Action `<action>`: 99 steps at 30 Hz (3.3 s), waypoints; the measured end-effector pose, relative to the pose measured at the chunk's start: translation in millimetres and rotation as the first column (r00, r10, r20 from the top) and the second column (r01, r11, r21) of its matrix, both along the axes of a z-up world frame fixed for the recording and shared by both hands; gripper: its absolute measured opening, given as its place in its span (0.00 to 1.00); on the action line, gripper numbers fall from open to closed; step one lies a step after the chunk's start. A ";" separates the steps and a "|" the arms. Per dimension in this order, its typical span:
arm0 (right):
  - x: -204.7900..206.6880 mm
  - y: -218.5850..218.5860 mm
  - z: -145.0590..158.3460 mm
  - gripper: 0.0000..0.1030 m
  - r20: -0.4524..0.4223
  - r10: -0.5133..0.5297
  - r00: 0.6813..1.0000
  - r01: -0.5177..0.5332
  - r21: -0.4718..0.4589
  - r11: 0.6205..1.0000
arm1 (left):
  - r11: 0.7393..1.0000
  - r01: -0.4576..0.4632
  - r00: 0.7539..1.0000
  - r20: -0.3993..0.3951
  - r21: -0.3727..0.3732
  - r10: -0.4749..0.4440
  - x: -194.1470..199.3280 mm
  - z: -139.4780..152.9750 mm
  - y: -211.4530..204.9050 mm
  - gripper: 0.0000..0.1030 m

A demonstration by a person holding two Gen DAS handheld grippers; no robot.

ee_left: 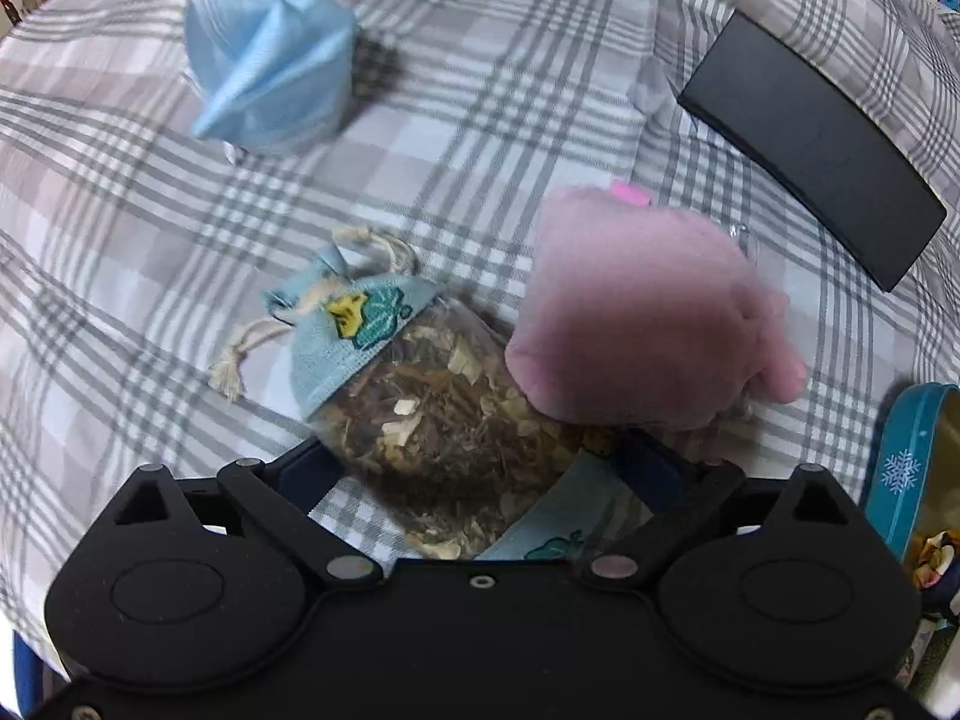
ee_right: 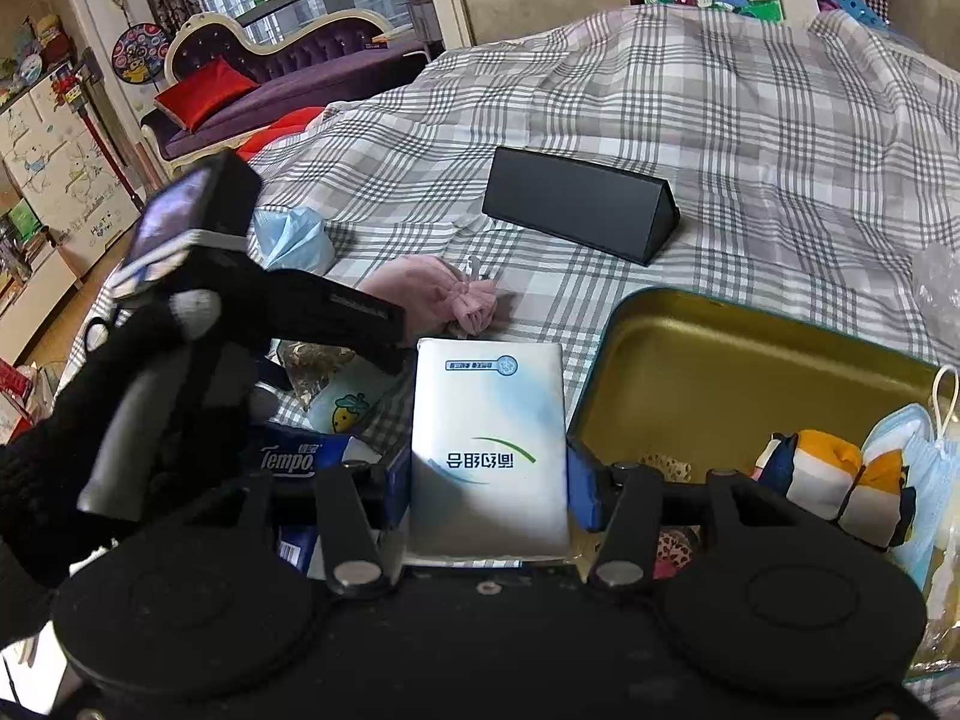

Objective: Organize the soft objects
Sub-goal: 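Grasp the mesh herb bag with the left gripper while the right gripper holds the tissue pack, then release the tissue pack into the tray while the left gripper drops the herb bag there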

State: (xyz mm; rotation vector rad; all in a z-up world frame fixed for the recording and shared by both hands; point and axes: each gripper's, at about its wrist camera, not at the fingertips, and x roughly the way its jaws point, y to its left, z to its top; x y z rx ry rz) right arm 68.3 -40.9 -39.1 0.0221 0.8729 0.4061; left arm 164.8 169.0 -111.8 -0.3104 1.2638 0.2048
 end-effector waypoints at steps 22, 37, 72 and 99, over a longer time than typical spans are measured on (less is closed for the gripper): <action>-18.5 -26.0 13.8 0.49 0.026 -0.091 0.995 0.092 -0.038 0.995 | 0.998 -0.060 0.956 0.287 -0.009 0.060 -70.5 118.1 42.1 0.56; -60.5 -29.4 17.7 0.49 0.030 -0.067 0.997 0.070 -0.084 0.994 | 0.995 0.086 0.952 0.289 0.050 -0.097 -119.5 139.5 -13.4 0.56; -21.8 -164.4 35.5 0.49 -0.003 -0.401 0.916 0.397 -0.135 0.908 | 0.917 0.392 0.894 0.205 0.072 -0.399 -132.7 96.6 -118.3 0.56; 15.1 -168.4 41.1 0.63 0.091 -0.289 0.953 0.302 -0.199 0.932 | 0.907 0.414 0.889 0.180 0.076 -0.421 -117.5 88.7 -159.1 0.56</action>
